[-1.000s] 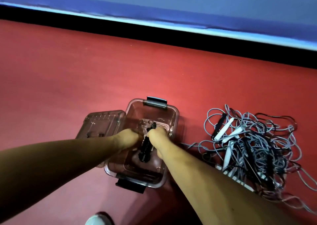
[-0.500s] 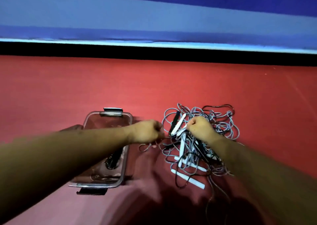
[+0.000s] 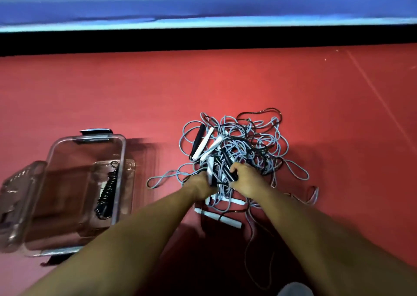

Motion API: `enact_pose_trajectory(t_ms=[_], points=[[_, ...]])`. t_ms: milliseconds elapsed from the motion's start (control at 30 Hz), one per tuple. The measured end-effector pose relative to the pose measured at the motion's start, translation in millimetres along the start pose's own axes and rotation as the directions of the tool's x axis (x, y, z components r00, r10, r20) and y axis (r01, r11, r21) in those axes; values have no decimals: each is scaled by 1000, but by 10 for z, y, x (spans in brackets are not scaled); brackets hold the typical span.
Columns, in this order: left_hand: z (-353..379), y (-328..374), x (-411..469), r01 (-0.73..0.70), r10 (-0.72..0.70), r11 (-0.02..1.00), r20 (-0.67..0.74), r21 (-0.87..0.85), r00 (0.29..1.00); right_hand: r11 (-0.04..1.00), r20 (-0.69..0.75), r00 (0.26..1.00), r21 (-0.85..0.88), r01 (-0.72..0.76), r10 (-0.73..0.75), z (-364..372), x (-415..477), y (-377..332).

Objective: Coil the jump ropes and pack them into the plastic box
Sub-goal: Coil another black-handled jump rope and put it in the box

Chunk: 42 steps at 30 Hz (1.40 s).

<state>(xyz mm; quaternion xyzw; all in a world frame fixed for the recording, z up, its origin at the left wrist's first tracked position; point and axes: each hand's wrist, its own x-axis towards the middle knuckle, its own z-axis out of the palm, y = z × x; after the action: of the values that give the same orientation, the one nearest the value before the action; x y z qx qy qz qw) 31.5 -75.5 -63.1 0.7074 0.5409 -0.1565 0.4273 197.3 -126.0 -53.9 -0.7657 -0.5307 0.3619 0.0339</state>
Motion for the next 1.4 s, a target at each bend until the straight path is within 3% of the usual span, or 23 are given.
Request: enact_pose_trajectory(t_ms=[200, 300, 367, 433, 467, 500, 567, 667, 767, 867, 933, 1000, 1133, 1200, 1267, 1333, 1400], points=[[-55, -42, -34, -96, 103, 993, -122, 64, 987, 999, 29, 999, 40, -25, 23, 31, -30, 39], [-414, 86, -205, -206, 202, 974, -49, -96, 978, 999, 21, 999, -20, -46, 46, -21, -72, 5], [-703, 235, -385, -262, 271, 934, 4, -245, 963, 998, -50, 997, 29, -52, 54, -124, -104, -90], [-988, 394, -621, -318, 338, 875, -8, -365, 941, 964, -154, 984, 261, -44, 87, -356, -210, -331], [-1156, 479, -789, -350, 375, 828, -31, -438, 926, 900, -146, 984, 434, -31, 104, -521, -308, -506], [-1273, 549, -888, -362, 400, 769, -45, -527, 915, 810, -45, 994, 583, -57, 102, -649, -376, -627], [-1564, 703, -1174, -371, 416, 656, -95, -657, 904, 693, 135, 990, 717, -77, -29, -927, -579, -854], [-2014, 902, -1712, -400, 394, 518, -204, -756, 896, 588, 143, 966, 809, 12, -217, -1215, -887, -1163], [-2427, 1032, -2204, -442, 346, 329, -329, -834, 879, 607, 199, 920, 793, 51, -337, -1364, -1226, -1542], [-2733, 1048, -2618, -544, 318, 265, -461, -796, 828, 697, 288, 847, 705, 129, -448, -1491, -1698, -1903], [-2872, 984, -2811, -585, 271, 216, -528, -782, 805, 704, 272, 823, 681, 201, -498, -1583, -1967, -2065], [-2923, 872, -2925, -608, 203, 162, -577, -777, 791, 604, 194, 823, 768, 212, -535, -1685, -2193, -2203], [-2800, 648, -3108, -564, 144, 153, -546, -812, 825, 163, 8, 809, 981, 109, -587, -1916, -2538, -2490], [-2674, 566, -3210, -532, 252, 179, -484, -828, 838, -8, -68, 805, 997, 78, -590, -2050, -2674, -2674], [-2524, 543, -3363, -554, 473, 238, -403, -798, 783, -146, -126, 829, 988, 54, -545, -2193, -2792, -2853], [-2332, 599, -3501, -608, 662, 377, -255, -699, 704, -258, -169, 858, 965, 44, -485, -2363, -2872, -3001], [-2174, 682, -3563, -682, 737, 514, -140, -520, 662, -323, -195, 893, 944, 59, -407, -2524, -2897, -3094]])
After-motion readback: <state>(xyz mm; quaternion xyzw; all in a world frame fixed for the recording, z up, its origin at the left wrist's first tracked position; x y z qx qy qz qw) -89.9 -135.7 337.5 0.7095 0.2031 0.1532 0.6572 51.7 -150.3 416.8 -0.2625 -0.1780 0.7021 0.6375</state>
